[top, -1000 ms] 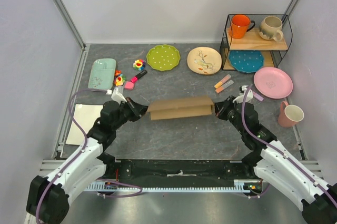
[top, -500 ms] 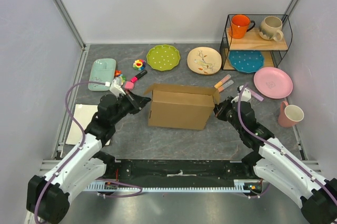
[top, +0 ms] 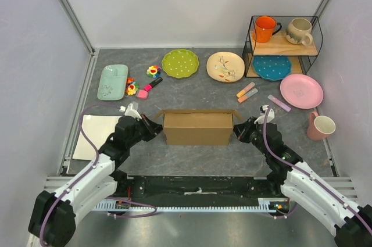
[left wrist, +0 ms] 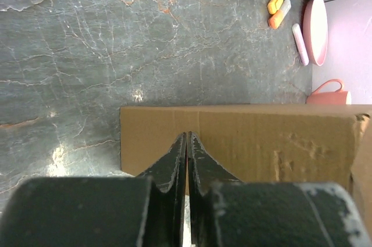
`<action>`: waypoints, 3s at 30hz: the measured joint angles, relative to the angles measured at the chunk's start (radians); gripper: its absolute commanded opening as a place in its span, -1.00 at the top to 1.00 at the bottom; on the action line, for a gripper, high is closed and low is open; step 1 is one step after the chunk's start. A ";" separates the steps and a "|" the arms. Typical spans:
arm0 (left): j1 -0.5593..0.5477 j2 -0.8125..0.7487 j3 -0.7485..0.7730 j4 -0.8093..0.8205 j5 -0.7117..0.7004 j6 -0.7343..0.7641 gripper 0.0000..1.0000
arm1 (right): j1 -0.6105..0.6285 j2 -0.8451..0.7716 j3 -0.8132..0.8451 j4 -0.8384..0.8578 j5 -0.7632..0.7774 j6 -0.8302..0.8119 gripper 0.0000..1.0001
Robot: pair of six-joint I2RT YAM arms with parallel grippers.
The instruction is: Fold the paper box
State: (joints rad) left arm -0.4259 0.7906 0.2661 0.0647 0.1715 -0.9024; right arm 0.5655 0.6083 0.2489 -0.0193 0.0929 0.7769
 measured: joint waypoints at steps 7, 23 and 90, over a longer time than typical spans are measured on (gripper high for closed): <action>-0.008 -0.088 0.040 -0.135 -0.096 0.001 0.71 | 0.008 -0.103 0.044 -0.136 0.035 -0.024 0.53; -0.008 -0.212 0.279 -0.557 -0.460 0.032 0.01 | 0.008 -0.151 0.503 -0.510 0.290 -0.195 -0.39; -0.009 -0.032 0.584 -0.589 0.018 0.714 -0.04 | 0.028 0.165 0.578 -0.565 -0.049 -0.529 0.42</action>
State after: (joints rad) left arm -0.4347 0.7589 0.8497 -0.5247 0.1898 -0.1886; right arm 0.5938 0.7734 0.8272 -0.5838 0.0441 0.2474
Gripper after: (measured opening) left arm 0.542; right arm 0.291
